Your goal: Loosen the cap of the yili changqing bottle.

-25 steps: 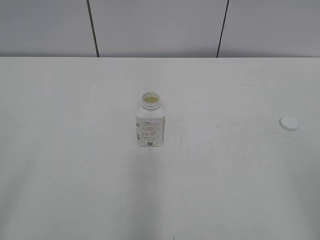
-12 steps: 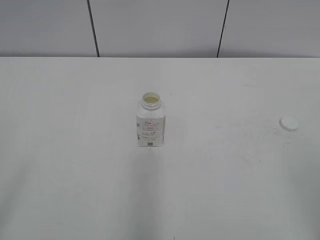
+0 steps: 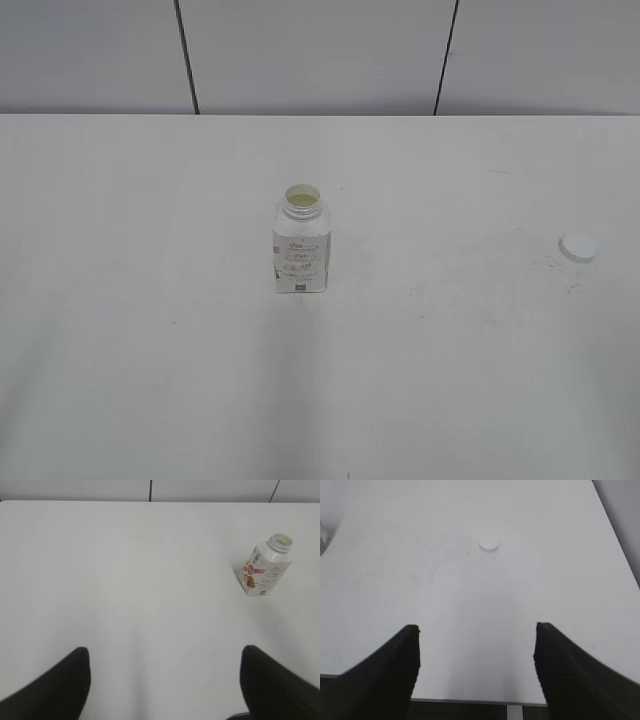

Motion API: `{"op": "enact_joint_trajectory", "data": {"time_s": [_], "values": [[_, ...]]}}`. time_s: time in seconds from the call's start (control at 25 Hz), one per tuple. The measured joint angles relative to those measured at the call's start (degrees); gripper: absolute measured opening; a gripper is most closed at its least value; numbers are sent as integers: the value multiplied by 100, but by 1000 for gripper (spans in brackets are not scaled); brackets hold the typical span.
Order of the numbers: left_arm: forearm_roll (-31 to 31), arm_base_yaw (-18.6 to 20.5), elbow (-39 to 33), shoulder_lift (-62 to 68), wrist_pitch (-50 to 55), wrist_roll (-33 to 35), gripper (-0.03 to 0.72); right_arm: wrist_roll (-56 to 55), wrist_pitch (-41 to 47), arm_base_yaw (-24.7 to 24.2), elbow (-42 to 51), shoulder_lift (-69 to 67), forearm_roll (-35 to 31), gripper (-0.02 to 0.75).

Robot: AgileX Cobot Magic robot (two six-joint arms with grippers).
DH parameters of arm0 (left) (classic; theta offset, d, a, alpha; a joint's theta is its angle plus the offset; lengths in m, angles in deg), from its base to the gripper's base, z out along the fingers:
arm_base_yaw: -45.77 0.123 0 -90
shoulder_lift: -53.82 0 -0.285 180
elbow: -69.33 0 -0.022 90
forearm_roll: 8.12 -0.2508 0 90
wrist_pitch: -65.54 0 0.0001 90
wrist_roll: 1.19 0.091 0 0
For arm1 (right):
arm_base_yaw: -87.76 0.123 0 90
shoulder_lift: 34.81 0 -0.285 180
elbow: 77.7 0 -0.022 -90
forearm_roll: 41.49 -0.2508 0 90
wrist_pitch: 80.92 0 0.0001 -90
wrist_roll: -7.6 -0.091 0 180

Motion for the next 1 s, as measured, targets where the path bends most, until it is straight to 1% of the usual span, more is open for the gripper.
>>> {"op": "enact_joint_trajectory", "data": {"time_s": [0.16, 0.36, 0.52, 1.0], "values": [[0, 102, 0, 0, 0, 0, 557, 0, 0, 104, 2, 0, 6, 564], [0, 367, 0, 0, 0, 0, 551, 0, 0, 451, 2, 0, 18, 564], [0, 426, 0, 0, 0, 0, 544, 0, 0, 477, 2, 0, 18, 564], [30, 426, 0, 0, 0, 0, 530, 0, 0, 477, 2, 0, 18, 564]]}}
